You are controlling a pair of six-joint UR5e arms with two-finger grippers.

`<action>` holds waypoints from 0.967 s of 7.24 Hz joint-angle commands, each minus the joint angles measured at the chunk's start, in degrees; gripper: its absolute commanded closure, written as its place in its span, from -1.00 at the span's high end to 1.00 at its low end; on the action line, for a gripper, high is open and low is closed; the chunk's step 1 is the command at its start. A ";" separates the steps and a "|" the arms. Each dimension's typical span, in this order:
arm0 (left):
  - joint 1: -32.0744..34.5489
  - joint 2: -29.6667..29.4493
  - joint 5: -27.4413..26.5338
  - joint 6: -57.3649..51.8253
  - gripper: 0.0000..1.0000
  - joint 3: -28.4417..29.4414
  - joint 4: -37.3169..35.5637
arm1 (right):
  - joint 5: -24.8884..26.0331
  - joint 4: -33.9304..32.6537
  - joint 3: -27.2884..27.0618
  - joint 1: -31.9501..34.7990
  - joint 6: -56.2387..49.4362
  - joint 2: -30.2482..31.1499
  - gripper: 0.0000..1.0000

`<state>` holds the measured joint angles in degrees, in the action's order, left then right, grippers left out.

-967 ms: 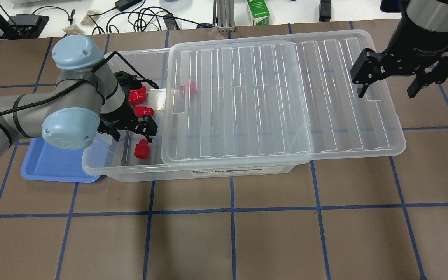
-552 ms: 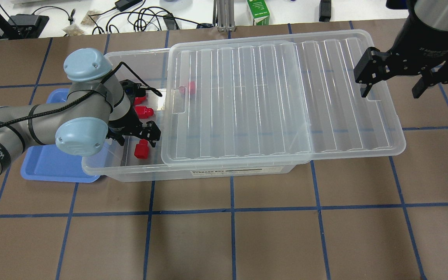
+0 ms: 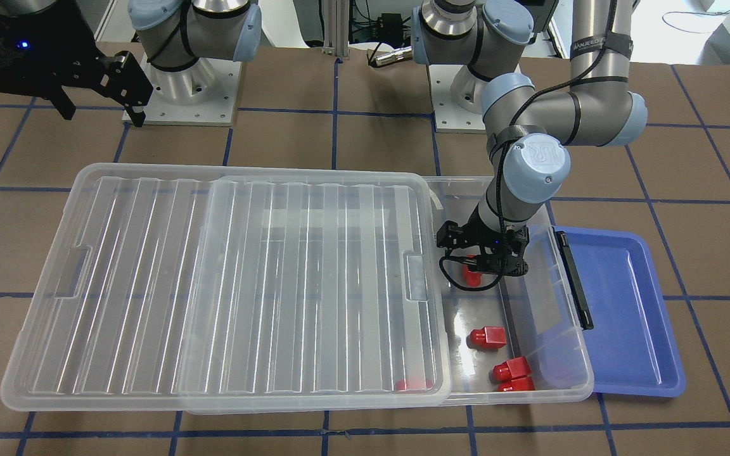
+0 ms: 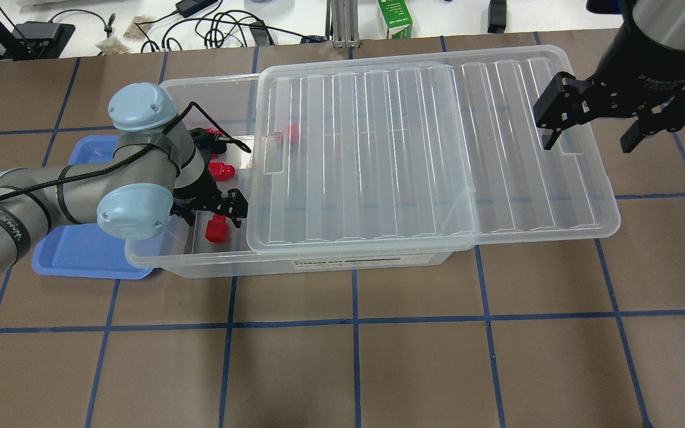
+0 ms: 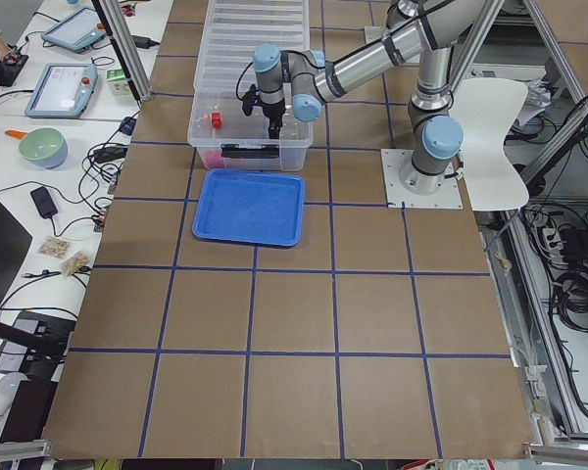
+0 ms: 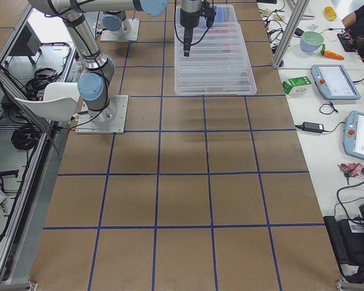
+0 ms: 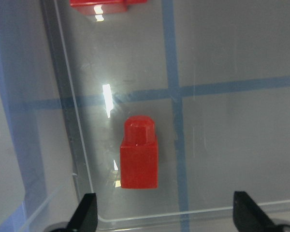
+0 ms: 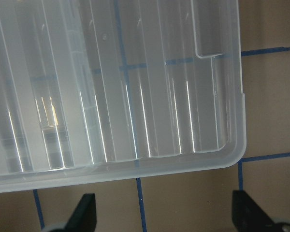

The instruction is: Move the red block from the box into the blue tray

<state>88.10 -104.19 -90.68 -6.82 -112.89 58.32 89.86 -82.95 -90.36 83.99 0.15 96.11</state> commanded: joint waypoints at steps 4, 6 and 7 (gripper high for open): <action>-0.73 -2.94 -0.02 0.05 1.00 -0.92 -1.71 | -1.18 -0.02 -0.08 0.03 0.03 0.04 1.00; -0.82 -4.61 -0.02 0.31 0.94 -1.19 -3.03 | -1.18 -0.02 -0.17 0.03 0.03 0.04 1.00; -0.82 -5.06 -0.02 0.75 0.78 -1.28 -3.03 | -1.01 0.07 -0.17 0.03 0.03 0.04 1.00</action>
<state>87.32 -108.50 -90.70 -6.43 -114.02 55.52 88.73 -82.93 -90.50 84.02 0.18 96.18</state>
